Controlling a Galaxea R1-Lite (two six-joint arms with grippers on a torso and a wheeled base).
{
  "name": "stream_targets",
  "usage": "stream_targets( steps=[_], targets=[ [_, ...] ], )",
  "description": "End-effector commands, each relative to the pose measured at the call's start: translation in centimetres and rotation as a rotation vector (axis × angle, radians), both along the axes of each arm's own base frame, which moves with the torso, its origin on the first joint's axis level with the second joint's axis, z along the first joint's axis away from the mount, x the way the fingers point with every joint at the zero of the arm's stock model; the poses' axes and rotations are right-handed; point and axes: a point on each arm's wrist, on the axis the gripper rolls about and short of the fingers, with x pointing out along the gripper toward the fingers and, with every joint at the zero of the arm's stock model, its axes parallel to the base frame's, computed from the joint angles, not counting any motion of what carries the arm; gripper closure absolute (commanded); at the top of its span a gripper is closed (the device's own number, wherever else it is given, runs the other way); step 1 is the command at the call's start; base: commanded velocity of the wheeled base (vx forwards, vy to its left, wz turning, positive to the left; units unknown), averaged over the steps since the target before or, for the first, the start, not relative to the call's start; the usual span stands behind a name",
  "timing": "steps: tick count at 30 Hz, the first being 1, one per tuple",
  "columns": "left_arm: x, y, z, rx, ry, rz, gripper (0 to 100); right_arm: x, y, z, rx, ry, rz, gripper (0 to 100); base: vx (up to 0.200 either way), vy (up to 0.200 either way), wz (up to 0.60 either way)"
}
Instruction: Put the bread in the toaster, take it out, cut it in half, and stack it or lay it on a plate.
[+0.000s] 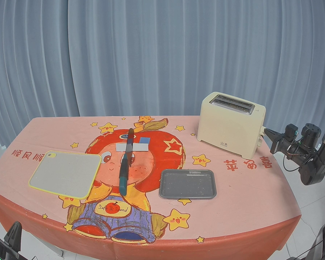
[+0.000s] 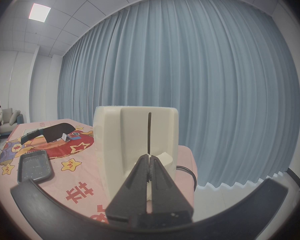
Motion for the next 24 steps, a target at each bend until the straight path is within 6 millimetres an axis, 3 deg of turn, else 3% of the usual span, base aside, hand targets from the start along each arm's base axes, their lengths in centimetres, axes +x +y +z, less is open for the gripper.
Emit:
stream_targets(
  steps=[1,24],
  targets=[
    [0.13,0.00,-0.49,0.000,0.018,-0.001,100,-0.11,-0.06,0.67,-0.003,-0.023,-0.002,100,0.000,0.000,0.00],
    [0.13,0.00,-0.49,0.000,0.018,-0.001,100,-0.76,0.28,1.60,-0.006,-0.044,0.007,100,0.000,0.000,0.00]
  ],
)
